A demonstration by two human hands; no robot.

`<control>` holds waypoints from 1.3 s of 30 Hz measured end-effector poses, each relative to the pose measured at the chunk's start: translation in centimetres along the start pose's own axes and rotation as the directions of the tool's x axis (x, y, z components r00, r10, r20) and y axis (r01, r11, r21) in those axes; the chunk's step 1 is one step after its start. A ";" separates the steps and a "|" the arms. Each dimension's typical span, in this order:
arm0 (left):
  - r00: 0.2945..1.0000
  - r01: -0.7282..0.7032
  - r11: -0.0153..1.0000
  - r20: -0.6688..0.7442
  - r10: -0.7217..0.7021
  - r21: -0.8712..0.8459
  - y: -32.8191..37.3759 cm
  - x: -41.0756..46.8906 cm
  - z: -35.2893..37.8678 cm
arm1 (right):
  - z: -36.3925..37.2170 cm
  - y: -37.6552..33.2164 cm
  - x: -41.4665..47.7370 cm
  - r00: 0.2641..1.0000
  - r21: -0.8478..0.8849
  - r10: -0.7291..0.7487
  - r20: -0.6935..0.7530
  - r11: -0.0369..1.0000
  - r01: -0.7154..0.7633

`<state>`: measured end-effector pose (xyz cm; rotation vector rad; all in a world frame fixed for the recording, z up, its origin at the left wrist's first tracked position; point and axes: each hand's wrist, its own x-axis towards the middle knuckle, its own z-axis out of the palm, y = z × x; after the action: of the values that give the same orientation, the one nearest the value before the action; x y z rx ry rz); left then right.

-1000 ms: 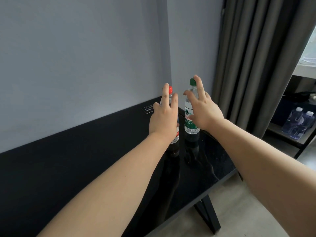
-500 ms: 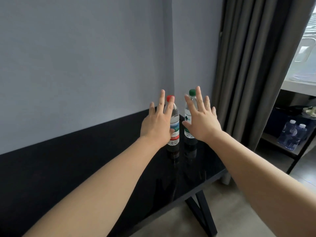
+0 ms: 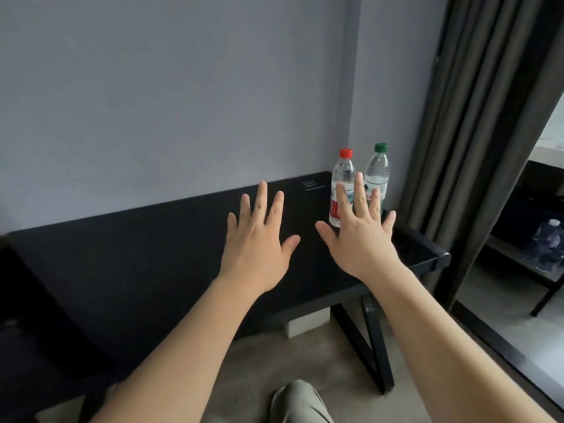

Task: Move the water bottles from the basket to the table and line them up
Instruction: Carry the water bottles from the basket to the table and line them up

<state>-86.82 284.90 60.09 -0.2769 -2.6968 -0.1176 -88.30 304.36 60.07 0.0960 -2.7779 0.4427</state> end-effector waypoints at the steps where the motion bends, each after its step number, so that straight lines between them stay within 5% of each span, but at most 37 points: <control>1: 1.000 0.017 1.000 0.005 -0.017 0.006 -0.6 -1.3 -0.3 | 0.4 -0.9 -1.0 1.000 0.008 -0.007 0.011 1.000 0.007; 14: 0.948 0.264 0.964 0.180 -0.264 0.024 -8.6 -11.8 -0.5 | 6.0 -9.7 -6.9 0.973 0.013 -0.117 0.197 0.993 0.117; 28: 0.850 0.368 0.929 0.395 -0.348 0.027 -16.0 -4.3 6.0 | 14.0 -12.4 3.2 0.909 -0.027 -0.141 0.391 0.986 0.165; 39: 0.734 0.441 0.881 0.497 -0.464 0.171 -20.2 3.5 -14.4 | -1.7 -24.5 12.8 0.802 0.040 -0.342 0.490 0.928 0.371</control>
<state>-88.42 264.01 73.84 0.4491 -3.2578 -0.1437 -97.00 281.42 72.92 0.8150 -3.1501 0.2619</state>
